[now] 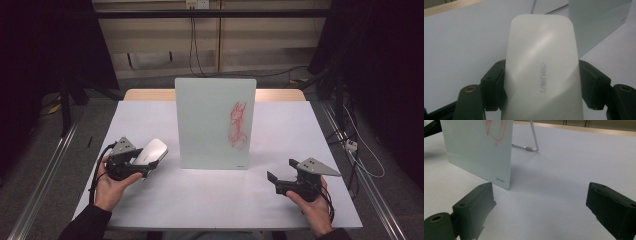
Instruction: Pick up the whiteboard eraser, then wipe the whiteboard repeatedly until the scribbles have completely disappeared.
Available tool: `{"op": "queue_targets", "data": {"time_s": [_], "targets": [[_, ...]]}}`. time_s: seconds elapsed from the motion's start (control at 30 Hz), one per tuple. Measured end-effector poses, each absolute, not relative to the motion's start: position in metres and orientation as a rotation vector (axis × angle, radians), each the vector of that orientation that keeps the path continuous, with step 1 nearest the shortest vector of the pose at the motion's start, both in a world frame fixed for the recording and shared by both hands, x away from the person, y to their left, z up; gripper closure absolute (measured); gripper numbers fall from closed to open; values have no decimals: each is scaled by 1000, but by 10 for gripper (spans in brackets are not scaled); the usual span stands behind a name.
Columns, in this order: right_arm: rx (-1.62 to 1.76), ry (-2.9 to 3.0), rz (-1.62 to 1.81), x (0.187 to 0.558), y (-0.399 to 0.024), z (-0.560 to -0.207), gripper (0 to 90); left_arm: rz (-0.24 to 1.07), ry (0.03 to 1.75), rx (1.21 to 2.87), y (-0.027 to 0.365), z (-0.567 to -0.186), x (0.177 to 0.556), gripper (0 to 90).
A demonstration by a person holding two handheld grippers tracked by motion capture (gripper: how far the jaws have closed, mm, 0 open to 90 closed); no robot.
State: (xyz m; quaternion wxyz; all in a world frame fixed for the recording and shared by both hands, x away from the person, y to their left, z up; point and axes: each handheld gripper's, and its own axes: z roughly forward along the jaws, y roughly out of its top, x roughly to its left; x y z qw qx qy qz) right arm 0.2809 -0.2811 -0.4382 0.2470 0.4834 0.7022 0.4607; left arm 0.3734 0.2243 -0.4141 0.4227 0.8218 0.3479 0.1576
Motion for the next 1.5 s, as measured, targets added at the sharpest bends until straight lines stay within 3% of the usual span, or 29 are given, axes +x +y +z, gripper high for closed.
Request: {"op": "queue_targets", "data": {"time_s": [0.43, 1.5], "targets": [[1320, 1920, 1252, 284, -280, -439, 76, 398, 854, 1988, 222, -409, 358, 310], [1305, 1927, 1258, 280, -280, -438, 76, 395, 651, 1971, 164, -385, 338, 311]]}}
